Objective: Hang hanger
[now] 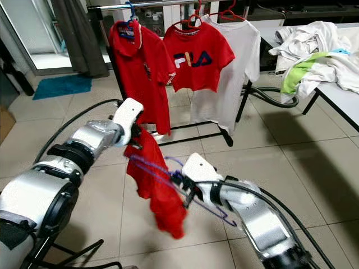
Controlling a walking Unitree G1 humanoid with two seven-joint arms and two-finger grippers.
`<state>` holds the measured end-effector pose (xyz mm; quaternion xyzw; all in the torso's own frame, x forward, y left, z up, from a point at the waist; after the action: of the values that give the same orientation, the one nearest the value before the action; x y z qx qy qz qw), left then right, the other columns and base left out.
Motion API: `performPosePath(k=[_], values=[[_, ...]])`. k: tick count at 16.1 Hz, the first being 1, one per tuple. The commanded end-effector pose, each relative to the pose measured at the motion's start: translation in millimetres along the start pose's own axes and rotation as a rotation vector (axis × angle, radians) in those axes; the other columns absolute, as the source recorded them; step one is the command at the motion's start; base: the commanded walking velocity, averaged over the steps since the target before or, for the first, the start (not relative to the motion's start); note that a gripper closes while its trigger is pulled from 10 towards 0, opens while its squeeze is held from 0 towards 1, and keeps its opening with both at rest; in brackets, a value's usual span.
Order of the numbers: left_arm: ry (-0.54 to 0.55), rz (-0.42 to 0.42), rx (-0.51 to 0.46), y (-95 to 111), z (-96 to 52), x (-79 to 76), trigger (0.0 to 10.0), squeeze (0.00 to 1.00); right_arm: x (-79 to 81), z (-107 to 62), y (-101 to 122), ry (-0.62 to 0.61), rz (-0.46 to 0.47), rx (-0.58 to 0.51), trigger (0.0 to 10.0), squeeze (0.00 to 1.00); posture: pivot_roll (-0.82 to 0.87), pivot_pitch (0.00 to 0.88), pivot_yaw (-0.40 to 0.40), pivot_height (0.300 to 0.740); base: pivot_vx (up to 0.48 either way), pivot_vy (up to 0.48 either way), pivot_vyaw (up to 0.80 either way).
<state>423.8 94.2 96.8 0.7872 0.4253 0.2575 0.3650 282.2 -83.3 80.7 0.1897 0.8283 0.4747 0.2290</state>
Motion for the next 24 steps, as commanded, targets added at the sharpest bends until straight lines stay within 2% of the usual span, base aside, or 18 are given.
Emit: performPosePath(k=[1,4,6,8,12,15,19,22,24], values=[[-0.009,-0.005,-0.045,21,-3.7,0.0,0.0,0.00,-11.9,1.3,-2,-0.078,0.021,0.018,10.0,0.00,-0.03,0.000,0.101,0.740,0.000,0.000,0.00],[-0.012,0.002,-0.048,22,-3.7,-1.1,0.0,0.00,-20.3,-2.1,-4,-0.147,0.049,0.030,10.0,0.00,-0.02,0.000,0.102,0.740,0.000,0.000,0.00],[0.016,0.025,-0.047,21,-5.7,6.4,0.0,0.00,-20.8,-10.4,-4,-0.150,0.050,0.030,10.0,0.00,-0.02,0.000,0.102,0.740,0.000,0.000,0.00],[0.037,0.036,-0.042,20,-8.1,14.1,0.0,0.00,-24.1,-22.6,-14,-0.168,0.045,0.070,10.0,0.00,-0.02,0.000,0.103,0.740,0.000,0.000,0.00],[0.033,0.068,-0.038,21,-8.9,14.7,0.0,0.00,-31.4,-35.8,-20,-0.211,0.048,0.096,10.0,0.00,-0.03,0.000,0.107,0.740,0.000,0.000,0.00],[0.017,0.072,-0.036,22,-8.8,12.2,0.0,0.00,-33.1,-37.3,-18,-0.222,0.049,0.090,10.0,0.00,-0.03,0.000,0.108,0.740,0.000,0.000,0.00],[0.001,0.004,-0.068,30,-8.6,7.5,0.0,0.00,-11.4,-33.2,-1,-0.106,0.043,0.020,10.0,0.00,-0.03,0.000,0.105,0.740,0.000,0.000,0.00],[-0.008,-0.041,-0.080,34,-7.7,3.1,0.0,0.00,-5.7,-28.4,4,-0.085,0.060,0.003,10.0,0.00,-0.03,0.000,0.103,0.740,0.000,0.000,0.00],[-0.031,-0.080,-0.091,39,-7.5,-2.0,0.0,0.00,-5.8,-23.4,-3,-0.112,0.080,0.053,10.0,0.00,-0.03,0.000,0.103,0.740,0.000,0.000,0.00]])
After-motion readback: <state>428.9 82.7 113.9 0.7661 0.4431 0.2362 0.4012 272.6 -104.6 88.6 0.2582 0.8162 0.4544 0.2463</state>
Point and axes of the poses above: a point about 5 cm out from each wrist's last joint towards the gripper, its own z axis pointing out of the wrist towards the gripper, its own y axis along the axis of the wrist's last joint, x = y × z, the point moved 5 cm from there along z, pointing out of the wrist towards the gripper, and after that the axes turned 3 degrees about -z, right-handed, at the moved point
